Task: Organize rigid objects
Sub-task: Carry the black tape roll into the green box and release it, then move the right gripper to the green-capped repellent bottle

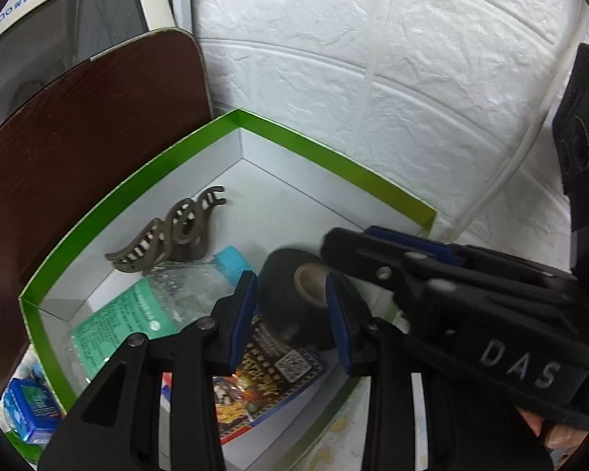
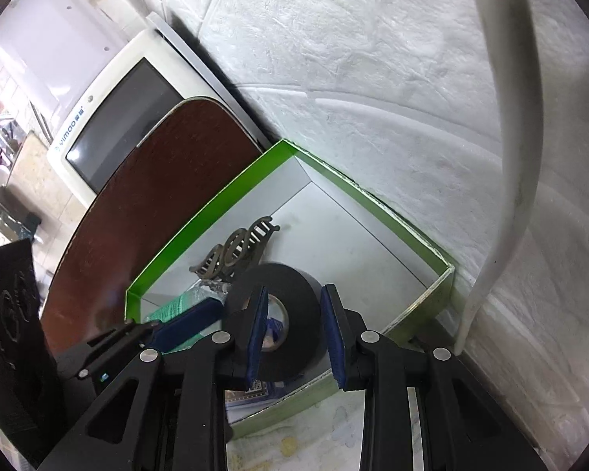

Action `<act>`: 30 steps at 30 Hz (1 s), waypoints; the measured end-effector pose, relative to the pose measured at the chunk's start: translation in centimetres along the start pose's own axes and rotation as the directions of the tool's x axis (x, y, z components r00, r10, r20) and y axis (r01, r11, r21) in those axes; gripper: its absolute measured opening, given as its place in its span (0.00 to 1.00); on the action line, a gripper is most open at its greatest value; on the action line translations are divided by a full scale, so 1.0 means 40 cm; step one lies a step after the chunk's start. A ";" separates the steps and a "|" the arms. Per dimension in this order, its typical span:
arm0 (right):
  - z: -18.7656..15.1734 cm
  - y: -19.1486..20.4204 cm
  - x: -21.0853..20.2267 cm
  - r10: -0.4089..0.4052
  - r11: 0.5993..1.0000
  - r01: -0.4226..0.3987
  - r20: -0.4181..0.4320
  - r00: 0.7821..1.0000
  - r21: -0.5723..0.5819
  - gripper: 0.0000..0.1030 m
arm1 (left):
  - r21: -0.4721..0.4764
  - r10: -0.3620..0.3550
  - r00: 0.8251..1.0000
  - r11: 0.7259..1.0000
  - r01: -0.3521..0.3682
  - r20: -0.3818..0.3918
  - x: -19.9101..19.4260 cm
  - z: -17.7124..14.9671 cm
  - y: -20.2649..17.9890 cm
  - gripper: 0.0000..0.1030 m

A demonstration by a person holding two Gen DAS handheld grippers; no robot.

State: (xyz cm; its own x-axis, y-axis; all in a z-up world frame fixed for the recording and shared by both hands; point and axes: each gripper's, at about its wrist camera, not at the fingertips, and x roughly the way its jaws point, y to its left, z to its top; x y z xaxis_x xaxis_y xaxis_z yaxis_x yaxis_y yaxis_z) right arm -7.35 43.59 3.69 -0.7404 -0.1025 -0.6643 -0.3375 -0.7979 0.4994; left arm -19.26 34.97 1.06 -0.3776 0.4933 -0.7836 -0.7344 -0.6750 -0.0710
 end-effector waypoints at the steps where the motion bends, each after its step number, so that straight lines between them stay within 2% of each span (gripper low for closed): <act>1: 0.000 0.006 -0.001 0.003 1.000 -0.003 -0.001 1.000 -0.008 0.30 | 0.008 0.006 1.000 1.000 -0.006 0.005 -0.002 0.001 -0.005 0.33; 4: -0.005 0.021 0.003 -0.006 1.000 0.006 -0.003 1.000 -0.030 0.30 | 0.039 0.030 0.999 0.999 -0.030 0.013 -0.013 -0.002 -0.015 0.33; 7: -0.010 0.022 0.006 0.006 1.000 -0.006 -0.013 1.000 -0.023 0.30 | 0.030 0.040 0.999 0.999 -0.040 0.012 -0.025 -0.011 -0.004 0.33; 19: -0.035 0.079 0.006 0.032 0.998 -0.034 -0.038 0.999 -0.050 0.30 | -0.117 0.120 0.992 0.987 -0.114 0.039 -0.124 -0.075 0.119 0.34; 26: -0.059 0.162 0.001 0.070 0.991 -0.076 -0.057 0.996 -0.112 0.30 | -0.213 0.216 0.975 0.956 -0.201 0.054 -0.221 -0.154 0.232 0.35; 30: -0.091 0.242 -0.005 0.124 0.969 -0.140 -0.091 0.988 -0.203 0.30 | -0.305 0.270 0.962 0.920 -0.247 0.036 -0.263 -0.227 0.319 0.36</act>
State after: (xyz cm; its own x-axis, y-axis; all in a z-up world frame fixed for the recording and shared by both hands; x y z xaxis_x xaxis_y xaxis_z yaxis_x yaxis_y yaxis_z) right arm -8.37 33.73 6.63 -0.7209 -0.2542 -0.6447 -0.1053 -0.8793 0.4644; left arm -19.54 16.20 2.79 -0.5822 0.3118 -0.7509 -0.4100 -0.9101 -0.0600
